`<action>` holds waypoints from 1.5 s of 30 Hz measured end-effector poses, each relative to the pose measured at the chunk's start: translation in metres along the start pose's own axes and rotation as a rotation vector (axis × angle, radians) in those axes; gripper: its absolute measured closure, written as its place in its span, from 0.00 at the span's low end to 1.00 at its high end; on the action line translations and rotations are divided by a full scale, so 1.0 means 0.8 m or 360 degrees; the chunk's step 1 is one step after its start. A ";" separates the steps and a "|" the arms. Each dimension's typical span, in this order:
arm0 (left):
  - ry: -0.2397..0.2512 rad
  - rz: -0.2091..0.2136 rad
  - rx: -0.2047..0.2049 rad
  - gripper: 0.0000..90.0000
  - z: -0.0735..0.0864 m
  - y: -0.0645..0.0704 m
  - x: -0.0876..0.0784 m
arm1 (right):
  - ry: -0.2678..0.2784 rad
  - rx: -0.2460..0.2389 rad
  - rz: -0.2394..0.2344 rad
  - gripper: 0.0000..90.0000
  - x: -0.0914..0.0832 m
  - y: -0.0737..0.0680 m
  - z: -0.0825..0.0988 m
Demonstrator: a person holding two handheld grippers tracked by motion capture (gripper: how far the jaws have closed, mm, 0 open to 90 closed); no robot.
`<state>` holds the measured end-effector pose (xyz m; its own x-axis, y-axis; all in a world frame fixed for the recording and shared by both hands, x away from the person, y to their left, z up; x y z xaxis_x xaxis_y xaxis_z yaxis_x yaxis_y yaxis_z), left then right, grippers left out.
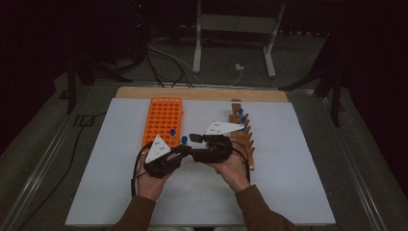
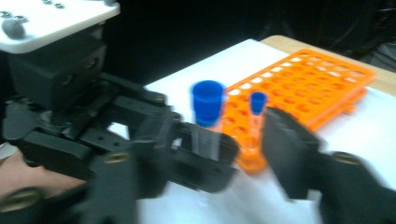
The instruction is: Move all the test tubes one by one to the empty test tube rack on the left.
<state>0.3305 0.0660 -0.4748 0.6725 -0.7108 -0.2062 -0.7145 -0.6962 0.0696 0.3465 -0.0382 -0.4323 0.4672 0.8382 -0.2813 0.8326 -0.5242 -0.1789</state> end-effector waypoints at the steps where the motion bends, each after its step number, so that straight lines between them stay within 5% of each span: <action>1: 0.0000 -0.0003 -0.0005 0.86 0.000 -0.002 -0.001 | 0.0023 0.0009 0.0058 0.31 -0.005 0.008 -0.001; 5: 0.0023 -0.0043 -0.0016 0.86 -0.001 -0.010 -0.005 | 0.0046 0.0017 0.0144 0.18 -0.018 0.024 0.000; 16: 0.0075 -0.0091 -0.0042 0.86 -0.013 -0.036 -0.018 | 0.0088 0.0014 0.0333 0.08 -0.072 0.071 0.005; 26: 0.0117 -0.0226 -0.0074 0.86 -0.010 -0.070 -0.019 | 0.0105 -0.0029 0.0482 0.05 -0.117 0.096 0.011; 45: 0.0028 -0.0371 -0.0091 0.86 0.018 -0.106 0.007 | 0.0133 0.0008 0.0602 0.05 -0.168 0.121 0.031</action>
Point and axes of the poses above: each handheld gripper's, and its own axes: x roughly forward along the jaws, z roughly out of its underside, y roughly to its right, the point moved 7 cm from there along x, roughly forward along the jaws, and after that the axes turned 9 degrees about y, right-handed, at the moved point
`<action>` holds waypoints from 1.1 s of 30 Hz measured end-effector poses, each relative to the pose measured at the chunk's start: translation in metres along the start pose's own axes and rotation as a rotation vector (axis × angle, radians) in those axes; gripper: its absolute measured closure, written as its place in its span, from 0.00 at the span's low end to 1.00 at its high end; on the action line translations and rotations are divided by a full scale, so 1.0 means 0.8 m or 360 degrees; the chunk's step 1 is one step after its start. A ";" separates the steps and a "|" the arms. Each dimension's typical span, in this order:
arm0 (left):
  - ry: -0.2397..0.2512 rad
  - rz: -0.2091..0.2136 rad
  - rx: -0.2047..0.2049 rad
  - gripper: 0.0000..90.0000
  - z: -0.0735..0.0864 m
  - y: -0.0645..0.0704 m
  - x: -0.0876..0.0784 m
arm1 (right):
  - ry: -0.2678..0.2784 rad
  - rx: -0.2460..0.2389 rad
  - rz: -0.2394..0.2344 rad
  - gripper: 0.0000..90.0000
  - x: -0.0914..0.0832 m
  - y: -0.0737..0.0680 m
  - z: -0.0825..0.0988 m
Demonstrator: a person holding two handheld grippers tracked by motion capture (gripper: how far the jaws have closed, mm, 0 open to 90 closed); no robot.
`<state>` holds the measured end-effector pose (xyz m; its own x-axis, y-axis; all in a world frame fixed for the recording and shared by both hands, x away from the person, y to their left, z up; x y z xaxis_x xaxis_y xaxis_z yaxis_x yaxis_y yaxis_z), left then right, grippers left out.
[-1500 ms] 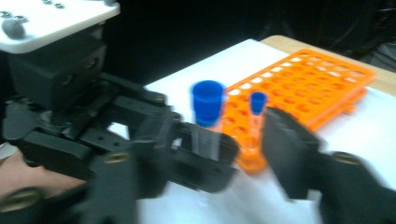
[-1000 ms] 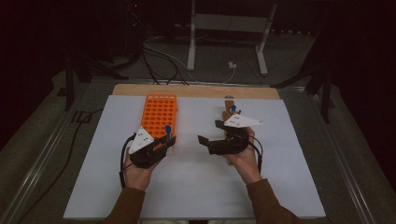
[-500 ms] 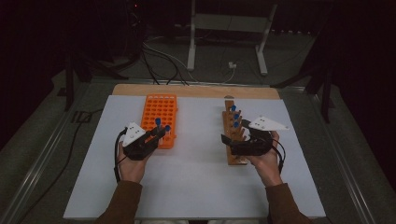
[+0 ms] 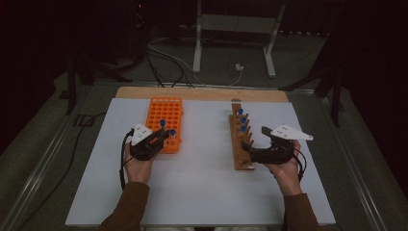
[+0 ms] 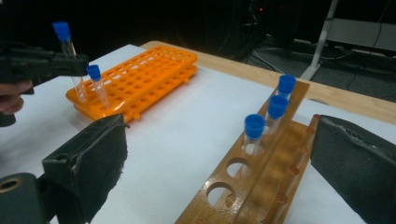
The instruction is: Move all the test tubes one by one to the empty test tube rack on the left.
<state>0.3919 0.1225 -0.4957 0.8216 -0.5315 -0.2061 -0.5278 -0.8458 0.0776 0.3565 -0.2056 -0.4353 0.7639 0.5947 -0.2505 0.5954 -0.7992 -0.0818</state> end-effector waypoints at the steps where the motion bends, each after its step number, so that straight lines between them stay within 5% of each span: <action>1: 0.0000 0.0000 0.0000 0.86 0.000 0.000 0.000 | 0.0007 -0.0001 0.0004 0.05 -0.002 0.001 -0.001; 19: 0.0018 -0.0038 -0.0030 0.86 0.012 -0.006 0.015 | 0.0024 0.0007 0.0002 0.05 -0.005 0.006 0.000; 33: -0.0165 -0.0042 0.0058 0.86 0.041 -0.006 0.018 | 0.0026 0.0014 -0.0010 0.06 -0.007 0.007 0.001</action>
Point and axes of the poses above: each handheld gripper's, and its own axes: x roughly forward along the jaws, z roughly out of its underside, y roughly to its right, the point moved 7 cm from there along x, roughly forward along the jaws, and after that the axes turned 9 degrees about y, right-handed, at the moved point
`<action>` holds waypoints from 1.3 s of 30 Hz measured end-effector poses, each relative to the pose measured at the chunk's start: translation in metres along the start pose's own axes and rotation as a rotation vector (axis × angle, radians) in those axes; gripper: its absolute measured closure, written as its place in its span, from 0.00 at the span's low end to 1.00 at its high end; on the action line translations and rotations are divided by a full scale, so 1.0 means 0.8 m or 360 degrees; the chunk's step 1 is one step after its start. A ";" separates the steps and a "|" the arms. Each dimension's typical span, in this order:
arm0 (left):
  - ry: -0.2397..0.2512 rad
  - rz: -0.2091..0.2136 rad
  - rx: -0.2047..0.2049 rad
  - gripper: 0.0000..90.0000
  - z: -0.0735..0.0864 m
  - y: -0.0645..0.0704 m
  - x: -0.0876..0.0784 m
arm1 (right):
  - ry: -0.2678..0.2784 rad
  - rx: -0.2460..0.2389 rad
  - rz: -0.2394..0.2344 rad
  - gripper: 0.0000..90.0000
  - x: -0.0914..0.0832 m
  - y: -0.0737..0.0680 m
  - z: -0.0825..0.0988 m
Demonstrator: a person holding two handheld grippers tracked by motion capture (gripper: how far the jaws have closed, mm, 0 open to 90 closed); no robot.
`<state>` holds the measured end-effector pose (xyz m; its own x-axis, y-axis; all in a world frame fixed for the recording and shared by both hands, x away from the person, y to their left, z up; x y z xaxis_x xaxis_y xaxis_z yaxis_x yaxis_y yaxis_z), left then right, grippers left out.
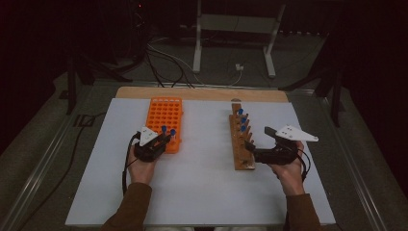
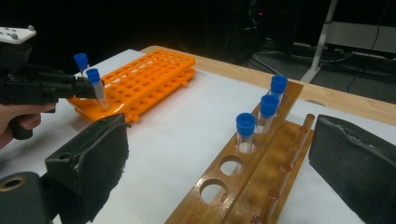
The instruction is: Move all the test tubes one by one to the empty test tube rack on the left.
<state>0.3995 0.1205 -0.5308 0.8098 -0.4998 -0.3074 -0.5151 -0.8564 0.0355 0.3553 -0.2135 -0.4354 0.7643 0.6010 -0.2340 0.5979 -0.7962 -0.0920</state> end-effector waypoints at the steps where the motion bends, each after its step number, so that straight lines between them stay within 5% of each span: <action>1: -0.0005 -0.0001 0.0010 0.86 0.002 0.001 0.000 | 0.0000 0.0000 0.0000 0.06 0.000 0.000 0.000; 13: -0.0084 -0.0015 0.0093 0.86 0.009 0.003 0.002 | -0.0013 -0.0005 -0.0010 0.06 0.003 -0.002 0.004; 32: -0.0065 0.0012 0.0048 0.79 0.007 0.001 -0.007 | -0.0021 -0.0002 -0.0010 0.07 0.003 -0.001 0.006; 39: -0.0071 0.0016 0.0054 0.86 0.005 -0.001 -0.009 | -0.0025 -0.0002 -0.0011 0.07 0.005 -0.002 0.007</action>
Point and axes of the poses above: each handheld gripper's, and its own axes: x roughly forward along the jaws, z roughly out of its underside, y roughly to its right, the point moved 7 cm from there along x, roughly forward along the jaws, and after that the axes turned 9 degrees about y, right-handed, at the moved point
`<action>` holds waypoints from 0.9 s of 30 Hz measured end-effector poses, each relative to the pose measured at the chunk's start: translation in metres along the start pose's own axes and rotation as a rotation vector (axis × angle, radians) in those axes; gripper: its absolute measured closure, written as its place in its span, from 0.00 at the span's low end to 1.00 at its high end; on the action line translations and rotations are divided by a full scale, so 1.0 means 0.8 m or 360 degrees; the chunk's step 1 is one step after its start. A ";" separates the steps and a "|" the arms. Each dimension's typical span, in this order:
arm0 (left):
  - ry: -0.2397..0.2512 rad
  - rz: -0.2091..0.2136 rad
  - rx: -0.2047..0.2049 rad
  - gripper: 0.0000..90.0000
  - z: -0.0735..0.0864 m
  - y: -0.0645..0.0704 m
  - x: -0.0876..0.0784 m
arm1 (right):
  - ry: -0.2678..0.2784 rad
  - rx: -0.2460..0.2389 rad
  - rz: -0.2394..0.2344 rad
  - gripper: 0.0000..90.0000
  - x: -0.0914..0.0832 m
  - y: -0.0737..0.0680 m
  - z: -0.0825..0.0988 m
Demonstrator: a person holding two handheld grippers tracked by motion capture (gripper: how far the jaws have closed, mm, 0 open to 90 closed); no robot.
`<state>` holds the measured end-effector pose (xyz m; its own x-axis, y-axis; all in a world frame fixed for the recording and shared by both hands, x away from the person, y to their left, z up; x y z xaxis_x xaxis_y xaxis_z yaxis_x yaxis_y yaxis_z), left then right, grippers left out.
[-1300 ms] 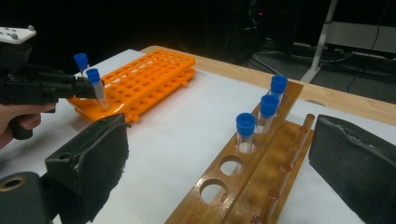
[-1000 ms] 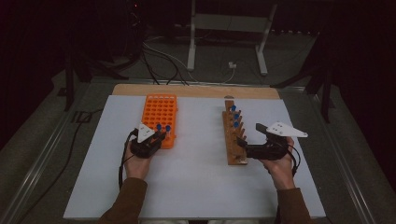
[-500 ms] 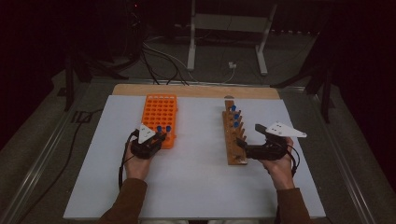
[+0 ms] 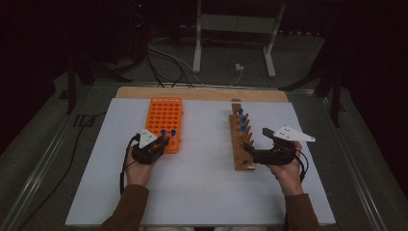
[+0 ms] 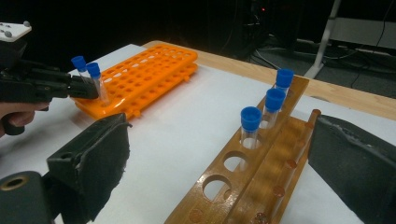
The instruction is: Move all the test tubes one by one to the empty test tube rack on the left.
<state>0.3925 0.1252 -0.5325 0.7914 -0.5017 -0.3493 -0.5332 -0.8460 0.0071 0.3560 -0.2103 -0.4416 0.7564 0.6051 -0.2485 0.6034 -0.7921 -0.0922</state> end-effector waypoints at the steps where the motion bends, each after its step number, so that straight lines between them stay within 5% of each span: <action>1: -0.0005 0.0000 -0.0003 0.86 0.000 0.000 0.001 | 0.0000 0.0000 0.0000 0.07 0.000 0.000 0.000; 7: -0.0036 0.0013 -0.0024 0.86 0.003 0.000 0.002 | -0.0002 0.0004 0.0007 0.07 0.001 0.002 0.001; 10: 0.0000 0.0037 -0.0097 0.78 0.001 -0.002 -0.003 | -0.0006 0.0010 0.0014 0.07 0.001 0.004 0.002; 11: 0.0008 0.0035 -0.0101 0.68 0.000 -0.002 -0.005 | -0.0004 0.0010 0.0017 0.07 0.001 0.005 0.002; 19: 0.0116 0.0064 -0.0261 0.48 -0.014 -0.008 -0.028 | -0.0023 0.0006 0.0048 0.08 0.007 0.012 0.004; 20: 0.0125 0.0063 -0.0273 0.48 -0.015 -0.009 -0.032 | -0.0023 0.0006 0.0048 0.08 0.007 0.012 0.004; 21: 0.0130 0.0038 -0.0273 0.36 -0.017 -0.009 -0.035 | -0.0029 0.0022 0.0051 0.08 0.010 0.015 0.006; 23: 0.0144 0.0038 -0.0284 0.35 -0.019 -0.009 -0.042 | -0.0033 0.0027 0.0052 0.08 0.012 0.017 0.007; 25: 0.0145 0.0019 -0.0290 0.20 -0.021 -0.008 -0.047 | -0.0045 0.0028 0.0052 0.08 0.017 0.019 0.008; 27: 0.0147 0.0023 -0.0290 0.17 -0.022 -0.007 -0.053 | -0.0051 0.0023 0.0057 0.08 0.020 0.020 0.009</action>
<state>0.3672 0.1476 -0.5015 0.8126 -0.5215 -0.2603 -0.4885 -0.8529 0.1840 0.3756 -0.2139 -0.4537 0.7686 0.5739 -0.2825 0.5724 -0.8142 -0.0967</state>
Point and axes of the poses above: each handheld gripper's, and its own axes: x roughly forward along the jaws, z roughly out of its underside, y roughly to its right, the point moved 7 cm from there along x, roughly forward along the jaws, and after that the axes turned 9 degrees about y, right-handed, at the moved point
